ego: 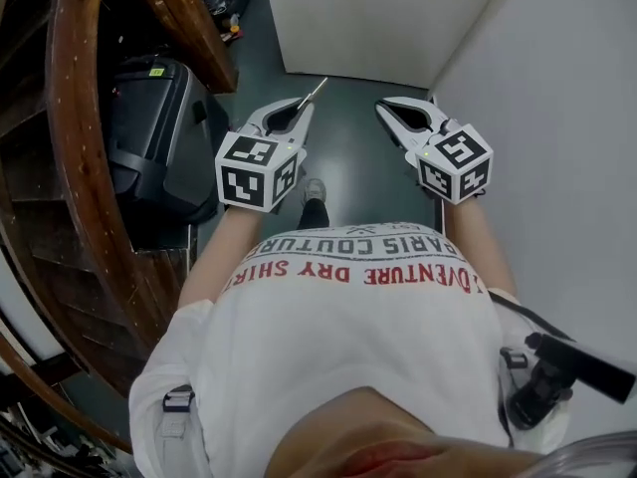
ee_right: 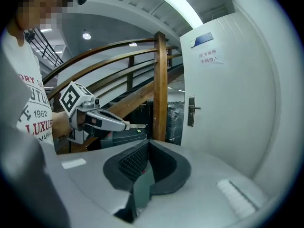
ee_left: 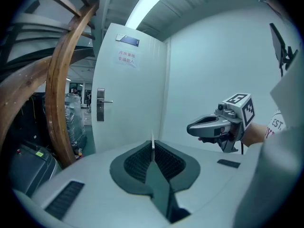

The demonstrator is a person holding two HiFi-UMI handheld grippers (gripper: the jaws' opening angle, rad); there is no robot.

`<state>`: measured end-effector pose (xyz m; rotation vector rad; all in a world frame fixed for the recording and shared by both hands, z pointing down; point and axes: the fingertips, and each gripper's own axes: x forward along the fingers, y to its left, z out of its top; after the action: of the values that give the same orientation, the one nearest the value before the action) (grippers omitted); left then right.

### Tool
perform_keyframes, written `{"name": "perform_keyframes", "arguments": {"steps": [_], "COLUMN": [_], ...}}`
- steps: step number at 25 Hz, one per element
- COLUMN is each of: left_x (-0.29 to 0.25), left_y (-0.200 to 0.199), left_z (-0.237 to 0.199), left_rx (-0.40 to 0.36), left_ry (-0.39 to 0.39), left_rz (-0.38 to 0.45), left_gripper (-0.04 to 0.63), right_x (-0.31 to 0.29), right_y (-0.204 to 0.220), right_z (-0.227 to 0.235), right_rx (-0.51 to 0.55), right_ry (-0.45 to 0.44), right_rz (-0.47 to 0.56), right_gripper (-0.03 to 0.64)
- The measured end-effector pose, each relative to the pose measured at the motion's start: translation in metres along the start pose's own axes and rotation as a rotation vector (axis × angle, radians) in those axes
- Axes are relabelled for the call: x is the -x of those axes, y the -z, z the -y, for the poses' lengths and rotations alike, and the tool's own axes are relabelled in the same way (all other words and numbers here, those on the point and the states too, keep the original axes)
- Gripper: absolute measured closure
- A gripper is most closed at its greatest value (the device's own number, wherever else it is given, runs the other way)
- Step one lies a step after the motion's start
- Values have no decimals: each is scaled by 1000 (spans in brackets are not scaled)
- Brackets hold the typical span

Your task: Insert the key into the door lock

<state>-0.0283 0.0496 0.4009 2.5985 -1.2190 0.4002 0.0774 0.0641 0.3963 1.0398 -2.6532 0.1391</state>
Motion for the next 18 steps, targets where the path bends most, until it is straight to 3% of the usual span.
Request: {"name": "perform_keyframes", "arguments": {"steps": [4,9,13,18], "left_x": [-73,-124,-141,-199], "left_y": [-26,-96,-137,-136], "left_z": [-95,-193,-237,-262], "left_rx": [25,9,-1,6], "left_ry": [-3,-28,-35,-38], "left_rz": [-23,22,57,14], "left_gripper": [572,572,572,572], "right_x": [-93,-178,-211,-249], "right_y": [-22,-78,-108,-99], "right_z": [72,137,168,218], "right_rx": [2,47,62,45], "right_ry": [1,1,9,-14], "right_rz": [-21,-6,8,21], "right_gripper": [614,614,614,614]}}
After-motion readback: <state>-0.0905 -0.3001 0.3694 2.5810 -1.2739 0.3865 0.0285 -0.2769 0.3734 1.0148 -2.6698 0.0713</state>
